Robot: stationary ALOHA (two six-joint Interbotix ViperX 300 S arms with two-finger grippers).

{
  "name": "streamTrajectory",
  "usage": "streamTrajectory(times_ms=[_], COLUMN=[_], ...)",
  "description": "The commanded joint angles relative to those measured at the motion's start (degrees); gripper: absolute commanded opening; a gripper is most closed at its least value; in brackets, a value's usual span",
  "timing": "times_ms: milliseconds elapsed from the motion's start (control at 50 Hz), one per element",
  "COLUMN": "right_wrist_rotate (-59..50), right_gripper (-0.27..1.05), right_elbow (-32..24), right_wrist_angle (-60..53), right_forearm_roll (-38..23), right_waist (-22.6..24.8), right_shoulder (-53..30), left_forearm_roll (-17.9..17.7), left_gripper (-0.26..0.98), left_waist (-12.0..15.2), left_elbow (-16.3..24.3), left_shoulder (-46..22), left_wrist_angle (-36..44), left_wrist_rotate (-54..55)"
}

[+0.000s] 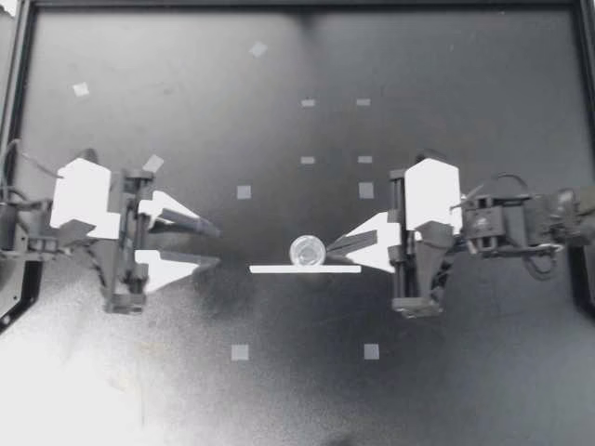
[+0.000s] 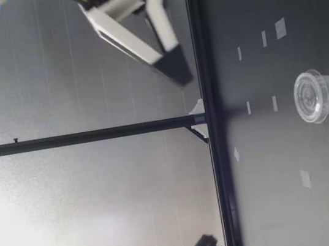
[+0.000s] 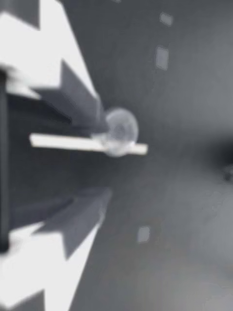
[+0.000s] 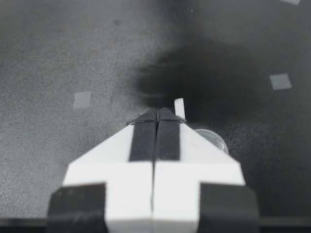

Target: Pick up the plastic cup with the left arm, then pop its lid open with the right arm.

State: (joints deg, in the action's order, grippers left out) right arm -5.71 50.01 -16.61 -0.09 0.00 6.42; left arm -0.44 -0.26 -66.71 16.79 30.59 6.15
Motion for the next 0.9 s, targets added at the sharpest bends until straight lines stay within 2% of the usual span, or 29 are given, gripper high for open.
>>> streamTrajectory(times_ms=[0,420,880], right_wrist_rotate=[-1.05,-3.69,-4.66], right_gripper=[-0.13,-0.13,-0.13], right_elbow=[-1.76,-2.46,-4.22], right_wrist_angle=[-0.70,-0.70,-0.35], right_forearm_roll=[0.00,0.00,-0.09], right_waist=[-0.35,-0.26,-1.14], right_shoulder=[-0.62,-5.01,-10.20], left_forearm_roll=[-0.09,0.00,0.00], left_gripper=[0.59,0.60,0.60], left_waist=[-0.09,-0.09,-0.09], left_elbow=[2.11,8.61,12.04], left_shoulder=[-1.58,-16.79,-23.03], left_wrist_angle=[0.97,1.93,1.93], left_wrist_rotate=[0.09,-0.18,-0.88])
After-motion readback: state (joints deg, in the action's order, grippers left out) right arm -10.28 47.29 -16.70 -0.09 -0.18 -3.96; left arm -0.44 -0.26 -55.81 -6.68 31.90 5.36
